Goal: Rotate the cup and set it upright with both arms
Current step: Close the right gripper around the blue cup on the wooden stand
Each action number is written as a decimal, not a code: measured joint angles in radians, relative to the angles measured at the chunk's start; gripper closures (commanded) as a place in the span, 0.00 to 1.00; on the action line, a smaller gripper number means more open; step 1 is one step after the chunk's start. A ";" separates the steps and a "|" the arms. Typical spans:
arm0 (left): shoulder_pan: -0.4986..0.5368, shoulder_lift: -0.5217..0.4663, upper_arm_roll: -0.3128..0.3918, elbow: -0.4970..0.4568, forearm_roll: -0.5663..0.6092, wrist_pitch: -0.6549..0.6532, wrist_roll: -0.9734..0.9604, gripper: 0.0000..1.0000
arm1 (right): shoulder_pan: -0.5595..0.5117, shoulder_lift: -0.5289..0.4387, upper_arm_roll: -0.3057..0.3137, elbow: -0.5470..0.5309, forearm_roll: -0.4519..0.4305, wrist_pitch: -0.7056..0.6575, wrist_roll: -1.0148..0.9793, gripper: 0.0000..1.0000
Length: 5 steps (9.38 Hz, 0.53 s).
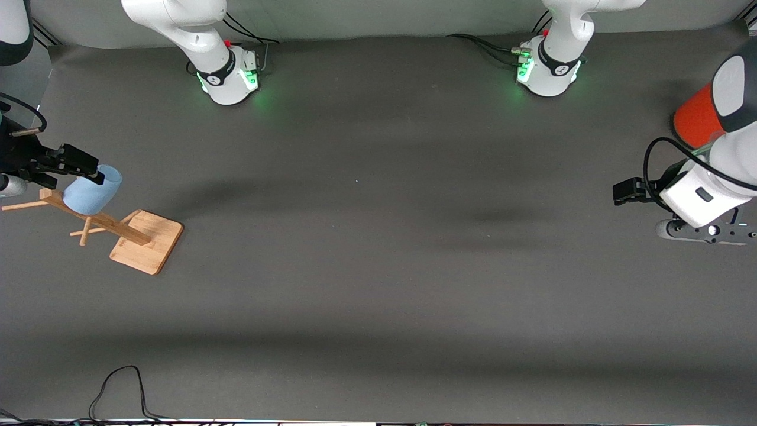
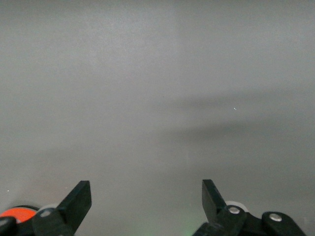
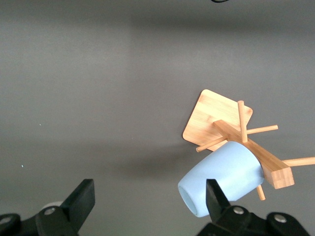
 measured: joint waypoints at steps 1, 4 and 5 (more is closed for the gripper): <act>0.000 0.000 0.000 0.000 0.000 0.000 0.000 0.00 | 0.000 -0.001 0.000 0.000 0.000 -0.006 0.000 0.00; 0.000 0.000 0.000 0.000 0.000 -0.013 0.000 0.00 | -0.007 0.000 -0.011 0.013 0.000 -0.011 0.032 0.00; 0.000 0.000 -0.001 0.000 -0.001 -0.013 0.000 0.00 | -0.010 0.000 -0.032 0.024 0.024 -0.032 0.122 0.00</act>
